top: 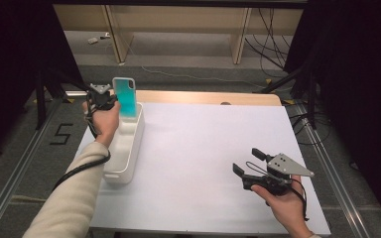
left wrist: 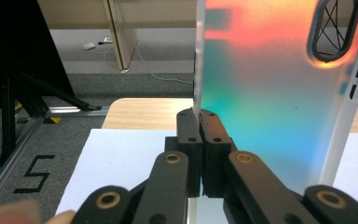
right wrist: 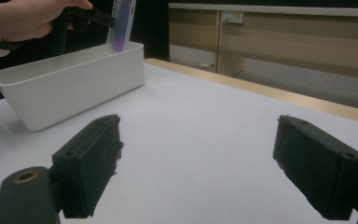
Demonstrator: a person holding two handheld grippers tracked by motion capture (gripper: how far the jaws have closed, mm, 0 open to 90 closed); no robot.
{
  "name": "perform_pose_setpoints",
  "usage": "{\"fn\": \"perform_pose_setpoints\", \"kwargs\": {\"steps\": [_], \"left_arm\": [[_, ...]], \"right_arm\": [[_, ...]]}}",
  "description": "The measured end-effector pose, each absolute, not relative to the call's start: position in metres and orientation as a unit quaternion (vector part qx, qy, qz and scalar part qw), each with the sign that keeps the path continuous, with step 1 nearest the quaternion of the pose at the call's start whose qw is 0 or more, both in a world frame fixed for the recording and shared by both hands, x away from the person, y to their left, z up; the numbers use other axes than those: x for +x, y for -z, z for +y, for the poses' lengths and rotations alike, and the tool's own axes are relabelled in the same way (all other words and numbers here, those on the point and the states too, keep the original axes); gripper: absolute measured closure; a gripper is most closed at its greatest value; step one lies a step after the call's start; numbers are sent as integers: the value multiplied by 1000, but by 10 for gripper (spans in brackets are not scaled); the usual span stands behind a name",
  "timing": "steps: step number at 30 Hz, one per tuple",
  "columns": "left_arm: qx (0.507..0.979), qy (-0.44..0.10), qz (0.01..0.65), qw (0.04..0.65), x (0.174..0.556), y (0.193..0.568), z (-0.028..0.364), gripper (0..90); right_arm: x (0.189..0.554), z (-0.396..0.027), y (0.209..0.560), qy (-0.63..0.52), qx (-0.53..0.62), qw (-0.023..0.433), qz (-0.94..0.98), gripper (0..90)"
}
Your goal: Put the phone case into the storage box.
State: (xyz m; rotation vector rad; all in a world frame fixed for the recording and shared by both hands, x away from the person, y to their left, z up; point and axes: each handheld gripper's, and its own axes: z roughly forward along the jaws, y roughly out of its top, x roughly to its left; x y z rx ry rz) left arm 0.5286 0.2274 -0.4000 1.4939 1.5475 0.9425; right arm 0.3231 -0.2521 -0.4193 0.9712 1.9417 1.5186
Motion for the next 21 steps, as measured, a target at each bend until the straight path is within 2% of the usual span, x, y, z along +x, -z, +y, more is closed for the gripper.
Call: {"fn": "perform_pose_setpoints", "kwargs": {"steps": [21], "left_arm": [[591,-370,605,385,534,399,224,880]], "right_arm": [[323,-251,420,-559,358,242,708,161]]}}
